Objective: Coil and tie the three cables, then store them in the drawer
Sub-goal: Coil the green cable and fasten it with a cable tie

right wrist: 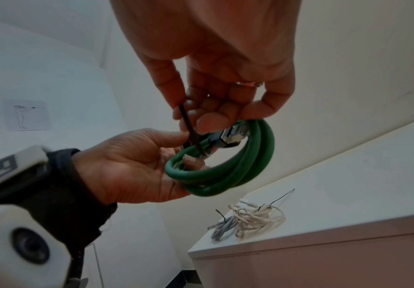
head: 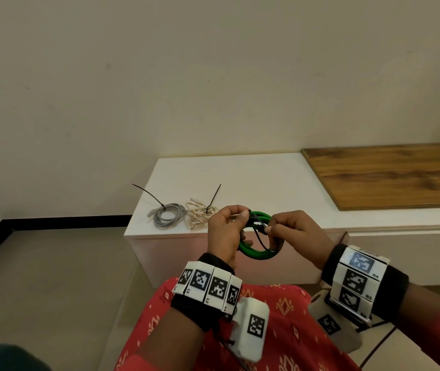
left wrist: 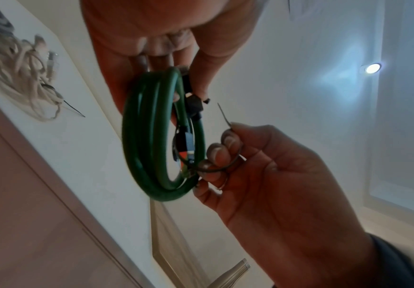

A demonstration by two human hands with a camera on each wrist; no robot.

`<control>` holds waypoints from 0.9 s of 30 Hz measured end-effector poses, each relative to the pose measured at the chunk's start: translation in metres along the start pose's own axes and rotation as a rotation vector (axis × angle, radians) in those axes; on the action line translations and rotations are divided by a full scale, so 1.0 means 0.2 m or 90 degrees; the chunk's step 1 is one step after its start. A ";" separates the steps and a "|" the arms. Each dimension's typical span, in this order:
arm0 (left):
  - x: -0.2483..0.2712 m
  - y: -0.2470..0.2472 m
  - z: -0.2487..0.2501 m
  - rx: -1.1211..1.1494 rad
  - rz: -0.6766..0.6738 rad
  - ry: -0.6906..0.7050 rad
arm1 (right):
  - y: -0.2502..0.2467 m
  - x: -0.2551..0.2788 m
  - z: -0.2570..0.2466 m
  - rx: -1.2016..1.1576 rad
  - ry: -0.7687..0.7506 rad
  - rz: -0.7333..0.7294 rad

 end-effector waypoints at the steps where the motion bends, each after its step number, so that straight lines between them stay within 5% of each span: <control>1: 0.00 0.00 0.00 0.004 0.002 -0.001 | 0.00 0.00 0.00 0.009 0.001 0.003; 12: -0.01 0.02 0.00 0.006 -0.029 0.019 | -0.01 0.00 -0.03 0.056 -0.007 -0.003; 19: 0.00 0.04 0.06 -0.042 -0.045 0.102 | -0.08 0.01 -0.08 0.036 -0.057 0.113; 27: 0.02 0.09 0.02 -0.080 -0.069 0.107 | -0.09 0.05 -0.17 0.290 -0.176 0.163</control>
Point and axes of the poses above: each hand's wrist, its own x-axis away from the middle knuckle, its own y-axis out of the palm, z = x × y, the point moved 8 cm from there along -x, towards the middle knuckle, and after that the axes turned 1 degree about y, right-handed, at the moved point
